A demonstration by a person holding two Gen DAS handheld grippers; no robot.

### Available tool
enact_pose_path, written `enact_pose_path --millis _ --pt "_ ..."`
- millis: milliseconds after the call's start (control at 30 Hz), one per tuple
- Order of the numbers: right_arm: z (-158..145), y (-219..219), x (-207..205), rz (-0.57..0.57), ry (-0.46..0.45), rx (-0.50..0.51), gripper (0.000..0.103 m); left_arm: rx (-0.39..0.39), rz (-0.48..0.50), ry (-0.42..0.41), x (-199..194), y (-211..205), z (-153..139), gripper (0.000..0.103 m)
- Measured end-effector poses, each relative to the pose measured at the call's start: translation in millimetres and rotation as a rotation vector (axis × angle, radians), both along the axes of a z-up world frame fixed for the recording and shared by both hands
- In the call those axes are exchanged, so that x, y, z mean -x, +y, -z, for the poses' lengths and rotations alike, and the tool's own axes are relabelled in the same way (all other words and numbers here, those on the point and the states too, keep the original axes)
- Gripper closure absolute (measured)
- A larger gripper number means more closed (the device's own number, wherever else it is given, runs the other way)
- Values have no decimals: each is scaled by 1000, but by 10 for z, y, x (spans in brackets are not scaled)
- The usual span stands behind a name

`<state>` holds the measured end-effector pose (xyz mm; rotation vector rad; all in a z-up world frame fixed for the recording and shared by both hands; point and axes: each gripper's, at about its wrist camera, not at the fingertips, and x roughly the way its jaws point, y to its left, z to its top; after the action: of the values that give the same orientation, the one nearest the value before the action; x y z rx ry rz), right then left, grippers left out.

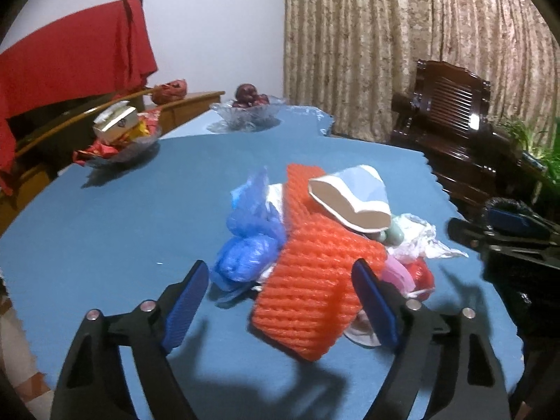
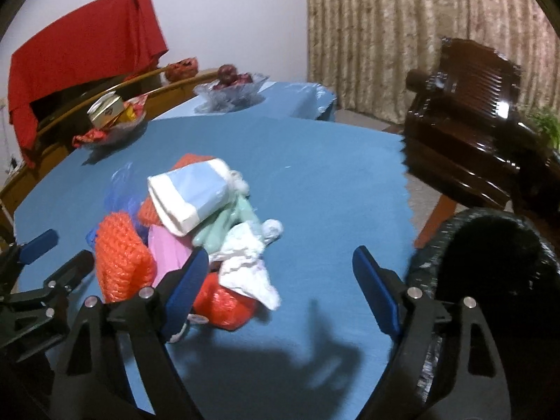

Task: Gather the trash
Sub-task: 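Grasp the orange foam net with the left gripper while the right gripper grasps white tissue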

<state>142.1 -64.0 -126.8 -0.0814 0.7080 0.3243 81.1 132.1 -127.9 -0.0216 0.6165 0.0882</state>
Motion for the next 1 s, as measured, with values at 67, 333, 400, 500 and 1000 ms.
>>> enact_pose_path --millis 67,333,400,500,1000 --pt "69 60 -61 -19 13 15 25 -3 11 12 -19 -15 63 24" --pt "306 189 -241 -102 107 -2 59 -31 44 60 -108 -105 241 49" --pt "353 197 -276 -141 136 -40 82 -46 58 61 -121 -155 251 61" --pt "345 217 -266 -157 128 -51 96 -16 84 60 -120 -178 252 79" --pt "-59 -80 80 -123 24 -75 98 9 45 57 -56 -92 137 95"
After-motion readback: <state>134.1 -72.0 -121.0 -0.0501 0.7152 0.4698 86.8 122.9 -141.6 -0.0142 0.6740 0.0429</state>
